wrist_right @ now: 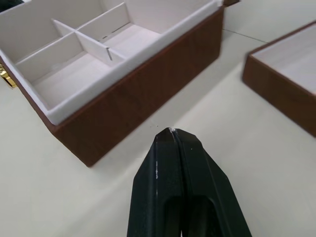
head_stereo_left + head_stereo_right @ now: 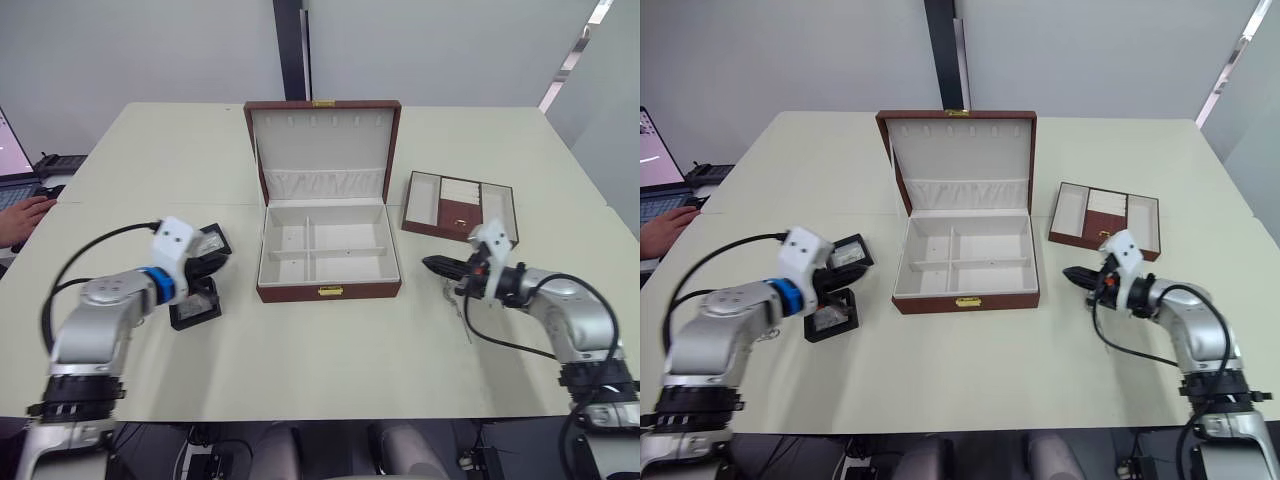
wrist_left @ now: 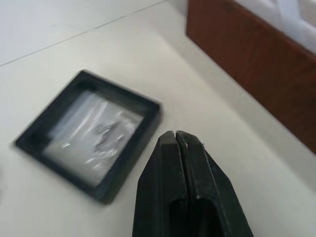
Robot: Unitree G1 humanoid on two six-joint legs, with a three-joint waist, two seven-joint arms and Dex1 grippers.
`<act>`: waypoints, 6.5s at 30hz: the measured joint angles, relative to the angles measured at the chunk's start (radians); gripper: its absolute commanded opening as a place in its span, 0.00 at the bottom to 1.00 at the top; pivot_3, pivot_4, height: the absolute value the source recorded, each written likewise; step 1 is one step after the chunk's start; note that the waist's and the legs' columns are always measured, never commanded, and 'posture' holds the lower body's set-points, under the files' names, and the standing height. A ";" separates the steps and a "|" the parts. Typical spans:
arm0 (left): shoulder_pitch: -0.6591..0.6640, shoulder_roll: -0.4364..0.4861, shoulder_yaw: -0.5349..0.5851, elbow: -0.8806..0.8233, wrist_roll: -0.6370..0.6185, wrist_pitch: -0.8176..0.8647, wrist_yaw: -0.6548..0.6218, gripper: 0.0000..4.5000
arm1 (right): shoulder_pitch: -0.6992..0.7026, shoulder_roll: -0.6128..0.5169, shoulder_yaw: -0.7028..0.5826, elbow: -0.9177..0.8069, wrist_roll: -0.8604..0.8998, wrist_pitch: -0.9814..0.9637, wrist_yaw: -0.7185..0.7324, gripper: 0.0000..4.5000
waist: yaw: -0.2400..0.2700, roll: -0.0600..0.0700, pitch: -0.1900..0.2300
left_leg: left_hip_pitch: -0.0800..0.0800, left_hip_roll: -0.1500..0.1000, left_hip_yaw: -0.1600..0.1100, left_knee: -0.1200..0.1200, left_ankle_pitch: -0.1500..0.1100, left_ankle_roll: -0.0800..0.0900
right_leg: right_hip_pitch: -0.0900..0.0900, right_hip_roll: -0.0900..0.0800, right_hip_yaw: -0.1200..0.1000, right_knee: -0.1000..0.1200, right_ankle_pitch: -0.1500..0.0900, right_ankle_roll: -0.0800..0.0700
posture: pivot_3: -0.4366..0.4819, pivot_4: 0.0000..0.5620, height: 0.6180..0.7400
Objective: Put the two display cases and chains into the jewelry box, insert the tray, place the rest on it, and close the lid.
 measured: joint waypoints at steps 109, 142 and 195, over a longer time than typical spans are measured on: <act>0.352 -0.348 0.305 -0.012 -0.103 -0.269 0.448 0.00 | -0.248 -0.039 0.207 -0.219 0.185 0.046 0.209 1.00 | -0.008 -0.007 0.002 | 0.002 0.001 0.000 0.000 0.000 0.000 | 0.000 0.000 0.000 0.002 0.000 0.000 | 0.48 0.27 1.00; 0.223 -0.162 0.223 -0.485 -0.424 0.126 0.389 0.00 | -0.217 -0.067 0.110 -0.222 0.236 0.075 0.147 1.00 | 0.000 -0.010 0.005 | 0.000 0.001 -0.002 0.000 0.000 0.000 | 0.000 0.000 -0.001 0.000 0.000 0.000 | 0.48 0.27 1.00; -0.208 -0.545 -0.194 -0.224 -0.055 0.048 0.584 0.00 | -0.124 -0.076 -0.006 -0.271 0.239 0.098 -0.016 1.00 | 0.024 -0.010 0.005 | -0.005 0.000 -0.004 0.002 0.000 0.000 | 0.000 0.000 -0.002 -0.003 0.001 0.001 | 0.48 0.27 1.00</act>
